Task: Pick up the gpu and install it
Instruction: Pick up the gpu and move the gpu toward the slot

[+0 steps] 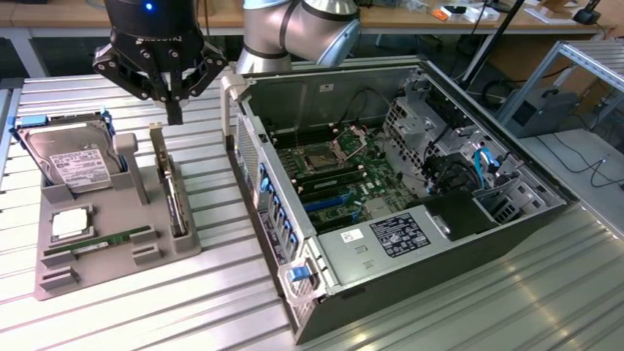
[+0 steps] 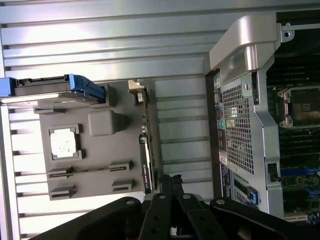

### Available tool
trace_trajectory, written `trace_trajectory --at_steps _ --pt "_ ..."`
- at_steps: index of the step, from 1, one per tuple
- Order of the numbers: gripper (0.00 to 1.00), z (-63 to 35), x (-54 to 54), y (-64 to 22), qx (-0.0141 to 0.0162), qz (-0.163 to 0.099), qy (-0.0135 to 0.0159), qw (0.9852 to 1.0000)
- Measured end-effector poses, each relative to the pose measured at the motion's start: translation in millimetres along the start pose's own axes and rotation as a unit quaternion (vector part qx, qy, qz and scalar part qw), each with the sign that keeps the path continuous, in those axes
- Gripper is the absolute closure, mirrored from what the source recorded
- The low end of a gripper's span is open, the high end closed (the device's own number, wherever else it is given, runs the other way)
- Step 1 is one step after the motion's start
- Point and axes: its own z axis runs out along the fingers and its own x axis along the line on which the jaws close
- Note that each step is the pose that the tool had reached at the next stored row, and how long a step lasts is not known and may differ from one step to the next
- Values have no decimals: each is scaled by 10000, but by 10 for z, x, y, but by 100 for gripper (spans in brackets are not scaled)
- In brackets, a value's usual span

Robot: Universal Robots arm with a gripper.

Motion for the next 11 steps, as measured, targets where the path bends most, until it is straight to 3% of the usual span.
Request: trace_trajectory --at_steps 3,4,5,8,11 --pt "89 0 0 0 0 0 0 10000" --pt "83 0 0 0 0 0 0 10000" --pt "71 0 0 0 0 0 0 10000" --pt "52 0 0 0 0 0 0 10000" --pt "52 2 0 0 0 0 0 10000"
